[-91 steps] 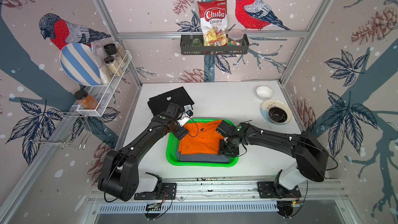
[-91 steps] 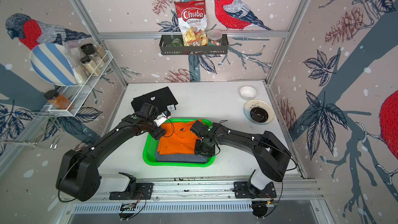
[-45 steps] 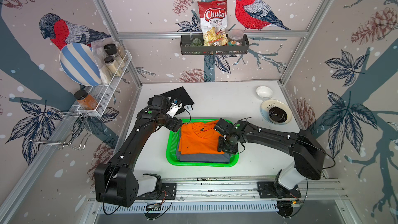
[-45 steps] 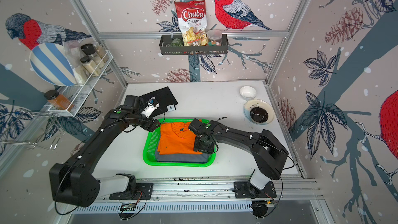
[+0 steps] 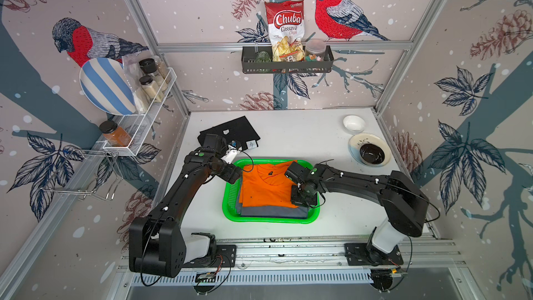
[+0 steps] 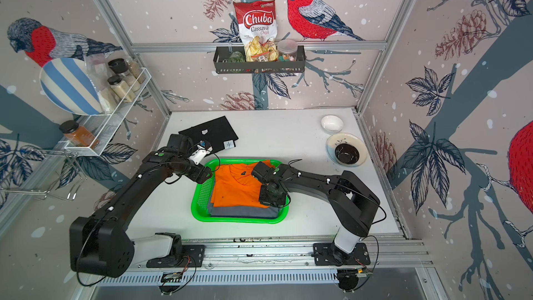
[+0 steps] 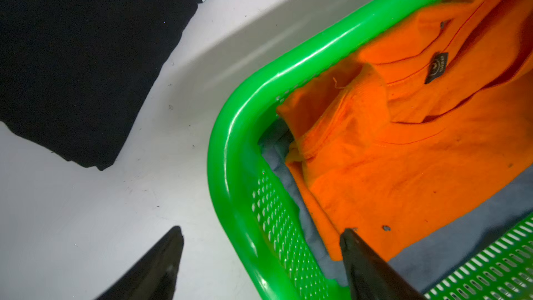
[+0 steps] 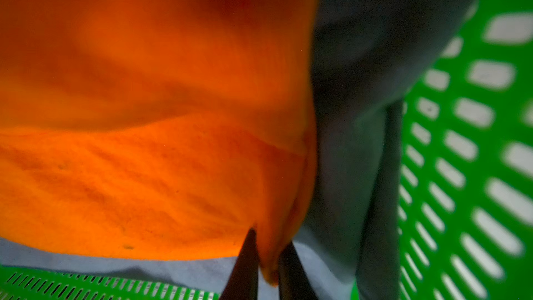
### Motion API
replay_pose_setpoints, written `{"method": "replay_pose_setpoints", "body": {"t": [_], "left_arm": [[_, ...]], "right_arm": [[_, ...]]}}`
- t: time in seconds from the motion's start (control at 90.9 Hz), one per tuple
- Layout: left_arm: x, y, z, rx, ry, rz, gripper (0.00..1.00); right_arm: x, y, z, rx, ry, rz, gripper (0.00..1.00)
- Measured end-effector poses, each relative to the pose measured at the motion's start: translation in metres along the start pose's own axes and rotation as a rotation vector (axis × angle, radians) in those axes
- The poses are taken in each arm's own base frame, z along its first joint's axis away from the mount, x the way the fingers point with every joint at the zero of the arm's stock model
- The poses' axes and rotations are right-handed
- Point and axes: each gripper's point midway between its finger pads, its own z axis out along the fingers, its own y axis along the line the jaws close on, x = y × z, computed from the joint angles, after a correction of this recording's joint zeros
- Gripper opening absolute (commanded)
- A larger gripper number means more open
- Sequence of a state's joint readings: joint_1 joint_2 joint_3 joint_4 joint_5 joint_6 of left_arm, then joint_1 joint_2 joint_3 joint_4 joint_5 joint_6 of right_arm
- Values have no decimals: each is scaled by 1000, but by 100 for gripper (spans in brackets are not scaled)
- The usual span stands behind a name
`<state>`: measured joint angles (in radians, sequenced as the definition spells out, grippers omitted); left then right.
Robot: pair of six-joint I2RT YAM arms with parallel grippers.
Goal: Put the folded t-shirts into the basket
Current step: Place the T-shirt in the bin.
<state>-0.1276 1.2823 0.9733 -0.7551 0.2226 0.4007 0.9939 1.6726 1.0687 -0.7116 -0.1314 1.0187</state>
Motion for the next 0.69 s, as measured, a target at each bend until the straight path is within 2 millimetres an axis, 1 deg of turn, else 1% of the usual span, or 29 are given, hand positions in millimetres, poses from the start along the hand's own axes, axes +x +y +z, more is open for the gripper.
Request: {"method": "replay_pose_setpoints", "body": {"t": [0.066,0.154,0.231,0.319,0.418,0.528,0.572,0.649,0.693], "left_arm": [[2,1,2,-2,5,11,83],[3,1,4,2,11,35,83],[8,-1,7,8,24,56,83],[13,-1,12,15,38,79,83],[16,-2,16,24,48,101,83],[18,-4,19,40,53,124,83],[18,-5,20,46,53,136,83],[18,-7,22,57,50,151,83],[17,-7,23,60,48,156,83]], "right_arm": [[0,2,-6,-9,-5,-6,7],[3,7,-21,-30,-15,-18,3],[8,11,-32,-53,-16,-30,3],[14,13,-41,-76,-5,-36,3],[26,14,-46,-100,22,-41,3],[42,6,-50,-109,60,-23,4],[45,2,-50,-109,70,-6,9],[46,-10,-43,-92,85,21,39],[47,-19,-38,-64,97,38,47]]}}
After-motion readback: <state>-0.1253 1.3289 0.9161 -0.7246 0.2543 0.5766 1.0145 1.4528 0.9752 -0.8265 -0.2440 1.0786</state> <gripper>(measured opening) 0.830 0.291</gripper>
